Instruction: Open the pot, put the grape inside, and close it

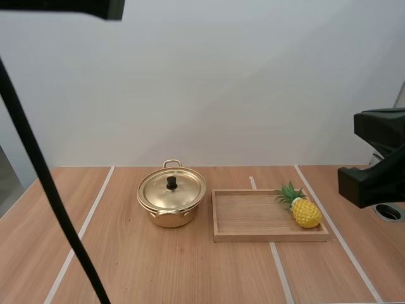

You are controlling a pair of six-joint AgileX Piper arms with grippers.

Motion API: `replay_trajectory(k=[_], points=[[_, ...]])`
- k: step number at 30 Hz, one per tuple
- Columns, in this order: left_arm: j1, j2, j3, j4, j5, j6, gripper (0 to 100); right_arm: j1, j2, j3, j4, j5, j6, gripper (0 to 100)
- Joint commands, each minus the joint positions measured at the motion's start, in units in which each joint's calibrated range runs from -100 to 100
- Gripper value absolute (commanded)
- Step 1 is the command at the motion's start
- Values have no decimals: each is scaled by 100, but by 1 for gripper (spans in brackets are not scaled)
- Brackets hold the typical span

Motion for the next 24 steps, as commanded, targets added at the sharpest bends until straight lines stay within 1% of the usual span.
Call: replay_trajectory(k=[1,6,10,17,22,24], points=[[-1,-595,745,-109,-861,-254,0,-17,-21,-17,-230,-459,398,0],[-1,-1374,1987,-98,-2184,-591,0,-17,-21,196,-908,-1649,1313,0],[-1,-1798,3022,-98,-3262,-693,0,-17,-21,598,-1299,-2621,1698,0],[-1,-1937,4382,-98,-4655,-961,0,-27,-21,1668,-1407,-3934,1775,0],[-1,-1937,5180,29,-5326,-961,0,-214,-37,2460,-1514,-4709,1800,0],[8,-1939,5423,82,-5458,-961,0,-335,-195,2754,-1514,-5152,1800,0]])
